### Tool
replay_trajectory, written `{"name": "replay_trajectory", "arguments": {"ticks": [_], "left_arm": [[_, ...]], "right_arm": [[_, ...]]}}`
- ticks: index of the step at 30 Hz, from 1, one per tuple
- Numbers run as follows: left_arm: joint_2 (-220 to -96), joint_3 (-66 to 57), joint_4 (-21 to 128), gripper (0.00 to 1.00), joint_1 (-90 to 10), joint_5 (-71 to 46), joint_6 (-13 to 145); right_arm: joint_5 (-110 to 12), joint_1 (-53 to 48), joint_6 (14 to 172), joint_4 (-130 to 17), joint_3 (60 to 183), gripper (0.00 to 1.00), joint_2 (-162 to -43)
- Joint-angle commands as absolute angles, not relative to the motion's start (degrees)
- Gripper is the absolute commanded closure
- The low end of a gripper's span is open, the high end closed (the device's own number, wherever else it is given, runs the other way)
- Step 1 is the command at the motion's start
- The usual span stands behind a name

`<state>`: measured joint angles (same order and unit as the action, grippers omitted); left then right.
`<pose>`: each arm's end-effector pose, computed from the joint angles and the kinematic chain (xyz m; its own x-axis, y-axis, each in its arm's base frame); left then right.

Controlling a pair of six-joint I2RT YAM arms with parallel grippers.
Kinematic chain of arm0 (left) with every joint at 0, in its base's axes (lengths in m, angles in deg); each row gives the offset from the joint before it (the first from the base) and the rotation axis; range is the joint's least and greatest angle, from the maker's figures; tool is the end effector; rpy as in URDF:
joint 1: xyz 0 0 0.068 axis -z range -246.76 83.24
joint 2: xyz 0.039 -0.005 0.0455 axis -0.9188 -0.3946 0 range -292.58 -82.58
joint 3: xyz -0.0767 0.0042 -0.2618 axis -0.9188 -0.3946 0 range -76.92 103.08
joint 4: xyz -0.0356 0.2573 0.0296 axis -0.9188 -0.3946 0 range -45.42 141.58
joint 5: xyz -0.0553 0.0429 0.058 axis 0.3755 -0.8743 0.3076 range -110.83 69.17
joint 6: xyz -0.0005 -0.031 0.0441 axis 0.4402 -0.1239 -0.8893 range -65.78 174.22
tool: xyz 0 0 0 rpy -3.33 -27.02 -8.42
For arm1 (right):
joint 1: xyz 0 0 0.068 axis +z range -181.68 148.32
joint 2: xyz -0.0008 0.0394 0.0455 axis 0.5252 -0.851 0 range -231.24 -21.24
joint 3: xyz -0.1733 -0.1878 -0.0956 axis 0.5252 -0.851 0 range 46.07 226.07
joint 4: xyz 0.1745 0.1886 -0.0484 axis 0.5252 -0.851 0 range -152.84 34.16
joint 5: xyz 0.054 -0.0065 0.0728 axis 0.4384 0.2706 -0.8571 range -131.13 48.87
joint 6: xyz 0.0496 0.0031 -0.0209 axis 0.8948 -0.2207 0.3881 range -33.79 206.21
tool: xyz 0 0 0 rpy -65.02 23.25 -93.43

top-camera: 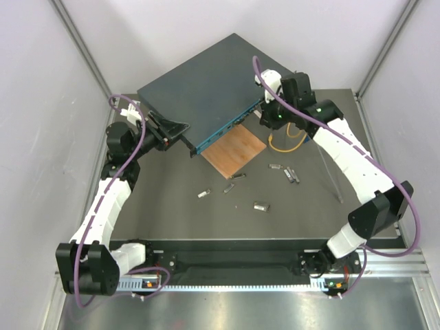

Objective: Insert the plug into the switch port

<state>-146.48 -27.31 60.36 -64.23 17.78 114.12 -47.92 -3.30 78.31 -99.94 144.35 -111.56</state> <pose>0.2562 -0.0336 0.3384 -0.6148 -0.6495 -0.4473 0.2455 0.3814 -0.8912 0.3007 0.1674 0.4064 -0.4375 -0.3915 -0.8096 -0.6221 0.7818 -0.0419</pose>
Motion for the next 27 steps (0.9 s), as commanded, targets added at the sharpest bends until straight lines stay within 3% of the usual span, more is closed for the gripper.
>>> {"name": "replay_trajectory", "arguments": {"ticks": [1,27], "left_arm": [[-147.7,-25.9,63.1,1.00,-62.8,16.4,109.6],[-147.8,-26.4,63.3,1.00,-62.8,16.6,109.6]], "right_arm": [[-49.7,-2.9,78.1,-97.5,146.5,1.00,-112.3],[-51.3,-2.8,77.8,-94.2,148.9,1.00,-114.0]]}}
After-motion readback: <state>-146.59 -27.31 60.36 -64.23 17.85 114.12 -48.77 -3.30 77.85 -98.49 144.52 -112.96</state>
